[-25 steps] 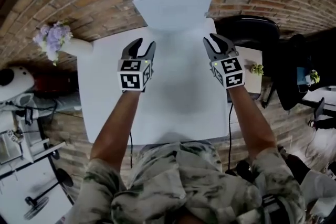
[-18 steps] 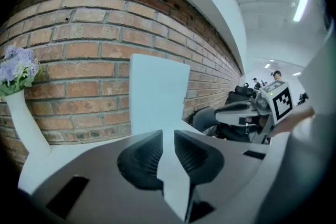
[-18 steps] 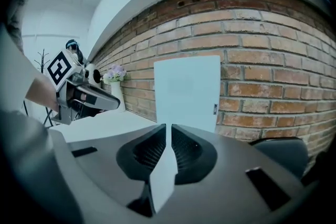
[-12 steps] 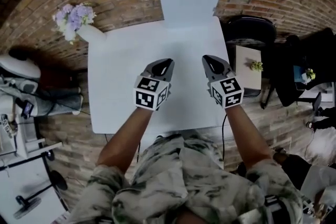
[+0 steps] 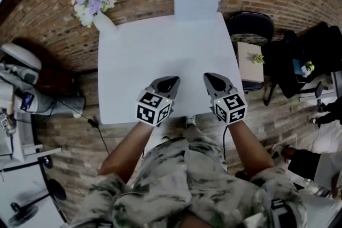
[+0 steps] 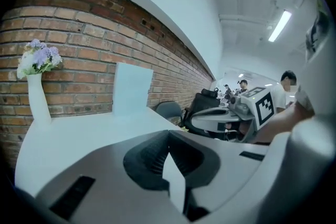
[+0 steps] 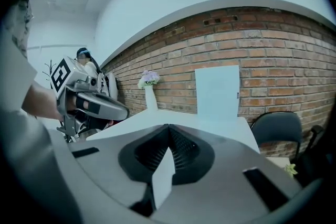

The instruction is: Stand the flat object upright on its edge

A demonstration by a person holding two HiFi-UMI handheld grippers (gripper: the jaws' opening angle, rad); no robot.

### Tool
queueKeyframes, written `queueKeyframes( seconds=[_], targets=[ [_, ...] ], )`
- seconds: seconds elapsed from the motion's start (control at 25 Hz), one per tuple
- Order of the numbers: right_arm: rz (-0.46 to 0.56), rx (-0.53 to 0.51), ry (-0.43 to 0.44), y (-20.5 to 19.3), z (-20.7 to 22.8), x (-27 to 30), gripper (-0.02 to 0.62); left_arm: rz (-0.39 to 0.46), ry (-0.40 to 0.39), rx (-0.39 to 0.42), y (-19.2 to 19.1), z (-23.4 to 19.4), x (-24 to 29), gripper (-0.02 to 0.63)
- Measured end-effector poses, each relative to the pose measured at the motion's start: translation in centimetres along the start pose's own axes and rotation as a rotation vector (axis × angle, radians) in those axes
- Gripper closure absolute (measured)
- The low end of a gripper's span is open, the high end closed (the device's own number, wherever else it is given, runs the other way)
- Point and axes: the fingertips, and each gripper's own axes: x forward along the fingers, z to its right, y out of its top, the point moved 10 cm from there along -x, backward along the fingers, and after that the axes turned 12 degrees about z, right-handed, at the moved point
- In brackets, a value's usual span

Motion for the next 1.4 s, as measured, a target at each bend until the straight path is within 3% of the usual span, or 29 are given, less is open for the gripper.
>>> queueKeyframes(
  seconds=[0.52,0.96,1.4],
  targets=[
    [-0.002,0.053,0.002,-1.4,-14.1,-8.9,0.574,-0.008,-0.093,0.001,-3.3,6.0,-14.0,0.581],
    [0.002,0.046,0.009,-1.5,-20.0,-13.9,0.574,0.021,-0.099,-0.038,-5.2,7.8,-21.5,0.583],
    [0.0,0.069,0.006,-2.5,-22.5,-16.7,0.574,0.026,-0.106,-0.052,-7.1,8.9,-24.6,0.583]
  ],
)
